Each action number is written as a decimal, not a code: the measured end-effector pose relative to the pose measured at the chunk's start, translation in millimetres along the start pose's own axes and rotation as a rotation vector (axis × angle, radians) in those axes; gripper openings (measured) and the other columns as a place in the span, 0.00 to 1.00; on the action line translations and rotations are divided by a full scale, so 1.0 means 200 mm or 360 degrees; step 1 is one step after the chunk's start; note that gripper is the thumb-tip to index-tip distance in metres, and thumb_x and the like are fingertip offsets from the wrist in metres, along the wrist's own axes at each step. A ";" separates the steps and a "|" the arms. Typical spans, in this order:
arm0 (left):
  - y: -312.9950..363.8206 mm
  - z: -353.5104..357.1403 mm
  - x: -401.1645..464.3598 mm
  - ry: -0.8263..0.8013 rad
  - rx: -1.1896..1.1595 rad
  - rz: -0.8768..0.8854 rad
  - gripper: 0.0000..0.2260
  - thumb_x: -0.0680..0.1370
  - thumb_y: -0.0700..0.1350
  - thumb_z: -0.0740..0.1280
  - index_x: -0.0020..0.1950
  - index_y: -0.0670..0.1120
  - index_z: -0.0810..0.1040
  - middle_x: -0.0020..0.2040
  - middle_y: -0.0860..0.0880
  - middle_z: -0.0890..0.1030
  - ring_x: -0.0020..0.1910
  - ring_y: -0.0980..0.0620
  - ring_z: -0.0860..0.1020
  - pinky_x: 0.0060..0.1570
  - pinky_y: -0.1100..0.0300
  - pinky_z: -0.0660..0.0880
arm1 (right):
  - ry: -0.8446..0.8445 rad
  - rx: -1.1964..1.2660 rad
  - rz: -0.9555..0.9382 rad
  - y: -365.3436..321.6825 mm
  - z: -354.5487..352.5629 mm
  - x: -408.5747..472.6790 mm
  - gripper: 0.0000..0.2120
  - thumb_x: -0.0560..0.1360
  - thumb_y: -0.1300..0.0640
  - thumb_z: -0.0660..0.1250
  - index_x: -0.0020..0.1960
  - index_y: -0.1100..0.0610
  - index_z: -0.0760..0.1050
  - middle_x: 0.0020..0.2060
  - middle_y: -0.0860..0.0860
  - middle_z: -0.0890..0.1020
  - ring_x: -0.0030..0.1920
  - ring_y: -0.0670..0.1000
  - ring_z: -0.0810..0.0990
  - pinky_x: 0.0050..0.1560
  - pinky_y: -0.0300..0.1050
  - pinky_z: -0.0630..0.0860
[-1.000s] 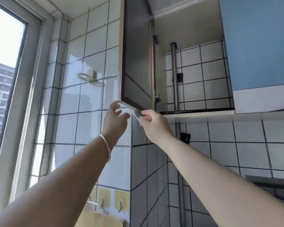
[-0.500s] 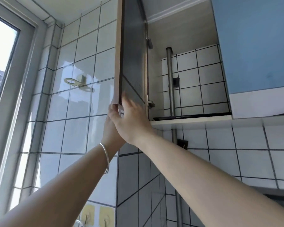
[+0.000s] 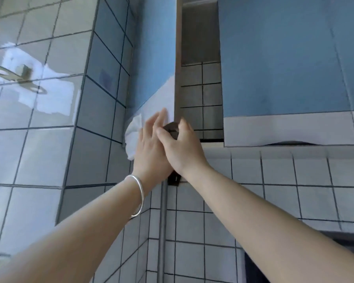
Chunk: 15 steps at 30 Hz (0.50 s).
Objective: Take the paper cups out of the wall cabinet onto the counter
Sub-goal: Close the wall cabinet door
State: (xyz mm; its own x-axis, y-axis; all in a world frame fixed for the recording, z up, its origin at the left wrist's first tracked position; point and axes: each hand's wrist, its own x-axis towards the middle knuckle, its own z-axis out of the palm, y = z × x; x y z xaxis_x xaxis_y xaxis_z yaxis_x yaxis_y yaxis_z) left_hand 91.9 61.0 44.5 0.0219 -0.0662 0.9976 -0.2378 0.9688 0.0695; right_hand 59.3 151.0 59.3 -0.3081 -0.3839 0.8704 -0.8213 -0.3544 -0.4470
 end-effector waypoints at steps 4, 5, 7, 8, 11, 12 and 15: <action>0.06 0.19 -0.05 -0.0233 -0.0171 -0.0092 0.31 0.71 0.46 0.68 0.73 0.49 0.62 0.73 0.49 0.64 0.72 0.48 0.64 0.70 0.54 0.63 | 0.0066 -0.0026 0.0148 0.23 -0.13 0.09 0.22 0.75 0.49 0.62 0.66 0.58 0.68 0.64 0.52 0.75 0.64 0.52 0.73 0.57 0.42 0.68; 0.07 0.24 -0.07 -0.0273 -0.0139 -0.0069 0.31 0.71 0.47 0.68 0.73 0.49 0.63 0.73 0.49 0.64 0.72 0.47 0.63 0.70 0.53 0.64 | 0.0094 -0.0038 0.0183 0.29 -0.15 0.11 0.24 0.75 0.49 0.63 0.67 0.58 0.67 0.65 0.52 0.74 0.66 0.52 0.72 0.60 0.44 0.69; 0.05 0.34 -0.07 -0.0297 -0.0051 -0.0018 0.31 0.72 0.50 0.68 0.73 0.50 0.63 0.74 0.48 0.63 0.73 0.46 0.63 0.71 0.50 0.63 | 0.0144 -0.0110 0.0207 0.39 -0.18 0.15 0.26 0.74 0.48 0.63 0.69 0.56 0.65 0.67 0.51 0.73 0.68 0.52 0.71 0.65 0.48 0.69; 0.04 0.38 -0.07 -0.0298 -0.0008 -0.0006 0.31 0.72 0.51 0.67 0.73 0.51 0.62 0.74 0.48 0.63 0.73 0.45 0.62 0.71 0.49 0.62 | 0.0162 -0.0164 0.0190 0.43 -0.19 0.16 0.26 0.74 0.48 0.63 0.70 0.55 0.65 0.67 0.51 0.73 0.68 0.52 0.70 0.65 0.49 0.69; 0.03 0.50 -0.08 -0.0254 0.0087 0.0092 0.32 0.71 0.51 0.67 0.74 0.51 0.61 0.75 0.48 0.62 0.73 0.45 0.62 0.72 0.49 0.60 | 0.0213 -0.0386 0.0123 0.53 -0.22 0.19 0.31 0.76 0.47 0.61 0.75 0.53 0.56 0.72 0.51 0.66 0.71 0.53 0.66 0.68 0.50 0.67; 0.02 0.53 -0.08 -0.0229 0.0104 0.0117 0.32 0.71 0.50 0.67 0.74 0.51 0.61 0.75 0.47 0.62 0.74 0.45 0.62 0.72 0.48 0.60 | 0.0218 -0.0474 0.0118 0.55 -0.22 0.20 0.33 0.77 0.48 0.60 0.77 0.53 0.51 0.74 0.51 0.62 0.73 0.53 0.63 0.69 0.49 0.66; 0.00 0.60 -0.07 -0.0163 0.0105 0.0120 0.28 0.72 0.50 0.64 0.72 0.51 0.63 0.74 0.46 0.65 0.73 0.43 0.63 0.71 0.44 0.61 | 0.0259 -0.0829 0.0075 0.60 -0.21 0.21 0.34 0.79 0.52 0.57 0.78 0.54 0.41 0.77 0.51 0.56 0.75 0.53 0.60 0.66 0.47 0.66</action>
State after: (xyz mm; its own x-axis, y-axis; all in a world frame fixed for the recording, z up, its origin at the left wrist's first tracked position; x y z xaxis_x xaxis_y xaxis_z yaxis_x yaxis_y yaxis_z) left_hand -26.0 33.7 30.9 -0.0967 -0.0208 0.9951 -0.2983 0.9544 -0.0090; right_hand -71.9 128.5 50.3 -0.3864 -0.2378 0.8912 -0.9213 0.1451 -0.3607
